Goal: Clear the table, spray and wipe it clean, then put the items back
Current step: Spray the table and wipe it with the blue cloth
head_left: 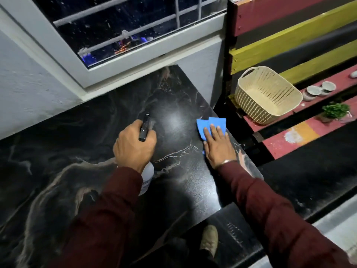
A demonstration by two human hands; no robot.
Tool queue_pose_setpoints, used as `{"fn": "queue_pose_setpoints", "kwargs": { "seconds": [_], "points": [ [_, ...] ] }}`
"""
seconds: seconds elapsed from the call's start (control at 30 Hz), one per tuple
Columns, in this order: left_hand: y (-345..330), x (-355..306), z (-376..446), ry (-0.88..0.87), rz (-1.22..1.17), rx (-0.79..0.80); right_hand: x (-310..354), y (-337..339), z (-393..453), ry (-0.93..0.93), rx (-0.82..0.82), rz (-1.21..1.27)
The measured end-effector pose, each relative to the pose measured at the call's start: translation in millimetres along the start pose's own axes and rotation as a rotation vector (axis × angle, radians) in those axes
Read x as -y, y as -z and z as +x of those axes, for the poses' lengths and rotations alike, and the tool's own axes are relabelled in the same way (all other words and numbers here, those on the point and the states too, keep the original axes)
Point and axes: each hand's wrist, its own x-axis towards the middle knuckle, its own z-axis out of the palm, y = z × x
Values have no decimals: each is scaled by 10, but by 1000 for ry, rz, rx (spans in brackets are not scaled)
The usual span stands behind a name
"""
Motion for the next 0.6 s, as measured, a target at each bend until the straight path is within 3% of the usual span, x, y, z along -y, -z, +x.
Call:
{"fn": "queue_pose_setpoints", "kwargs": {
  "seconds": [0.07, 0.1, 0.23, 0.3, 0.37, 0.47, 0.6],
  "points": [
    [27, 86, 113, -2, -7, -7, 382, -3, 294, -84, -34, 51],
    [33, 99, 136, -4, -7, -9, 628, -60, 310, -41, -13, 51],
    [60, 261, 379, -3, -12, -23, 1733, -479, -221, 456, 110, 12],
    [83, 273, 495, -21, -26, -9, 1872, -525, -627, 650, 183, 38],
    [89, 253, 575, -49, -25, 9, 1688, -493, -653, 715, 153, 68],
    [74, 175, 680, -78, -10, 35, 1266, -368, -137, 495, 51, 18],
    [-35, 46, 765, -121, 1, 55, 787, -83, 722, 172, 32, 9]
  ]
}}
